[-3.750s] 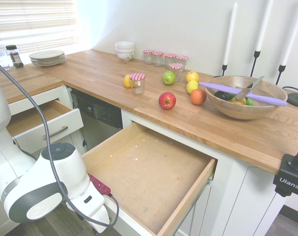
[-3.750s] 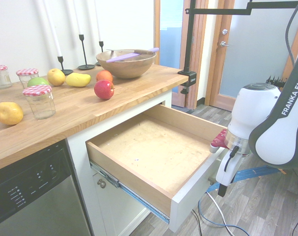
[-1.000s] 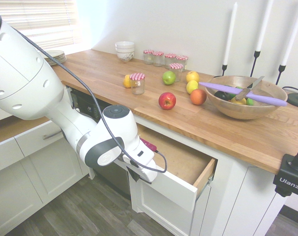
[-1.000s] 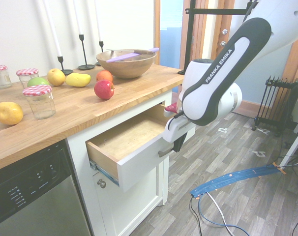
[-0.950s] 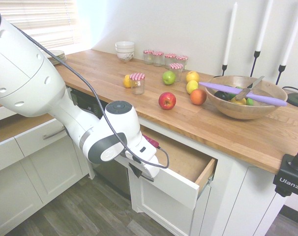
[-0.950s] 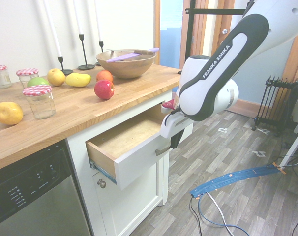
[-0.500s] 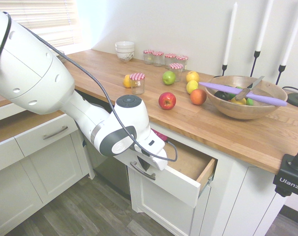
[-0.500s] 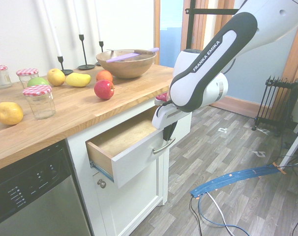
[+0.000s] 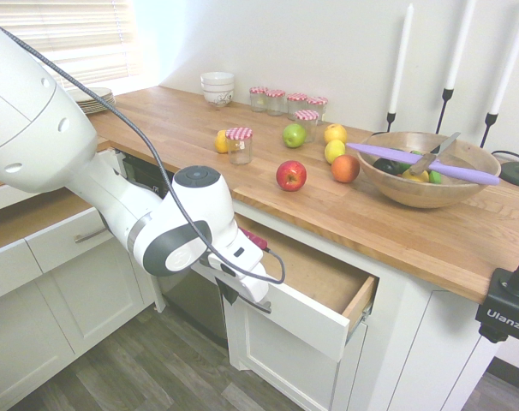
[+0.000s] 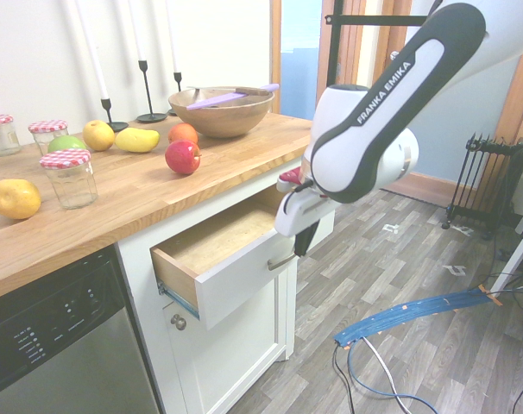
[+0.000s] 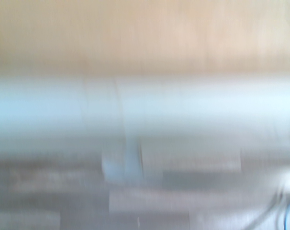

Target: Close the drawer

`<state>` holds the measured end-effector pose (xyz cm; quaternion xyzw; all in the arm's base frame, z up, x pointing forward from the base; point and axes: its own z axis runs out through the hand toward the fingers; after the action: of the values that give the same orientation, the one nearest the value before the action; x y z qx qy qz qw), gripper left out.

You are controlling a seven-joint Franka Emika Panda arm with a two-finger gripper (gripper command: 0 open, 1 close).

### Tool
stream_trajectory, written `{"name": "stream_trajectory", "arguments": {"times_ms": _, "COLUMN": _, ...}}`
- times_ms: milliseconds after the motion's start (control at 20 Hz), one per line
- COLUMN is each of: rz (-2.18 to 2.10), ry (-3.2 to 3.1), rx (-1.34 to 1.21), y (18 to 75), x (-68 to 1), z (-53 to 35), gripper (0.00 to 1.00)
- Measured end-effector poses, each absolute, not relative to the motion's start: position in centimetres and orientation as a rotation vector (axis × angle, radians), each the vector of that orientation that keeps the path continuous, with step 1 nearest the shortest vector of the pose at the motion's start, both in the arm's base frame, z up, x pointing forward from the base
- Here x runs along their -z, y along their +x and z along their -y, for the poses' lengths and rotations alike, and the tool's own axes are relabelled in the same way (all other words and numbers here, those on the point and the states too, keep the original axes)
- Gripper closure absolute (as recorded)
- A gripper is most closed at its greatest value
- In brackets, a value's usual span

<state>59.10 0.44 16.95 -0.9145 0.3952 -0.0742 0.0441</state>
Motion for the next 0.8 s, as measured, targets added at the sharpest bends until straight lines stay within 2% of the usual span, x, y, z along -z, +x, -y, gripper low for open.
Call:
{"name": "stream_trajectory", "arguments": {"times_ms": 300, "rz": -1.241, "ry": -2.814, "rx": 0.154, "y": 58.6, "x": -13.8, "z": -0.3, "gripper": 1.0}}
{"name": "stream_trajectory", "arguments": {"times_ms": 800, "rz": -1.285, "ry": -2.772, "rx": 0.242, "y": 63.9, "x": -13.1, "z": -0.5, "gripper": 1.0}}
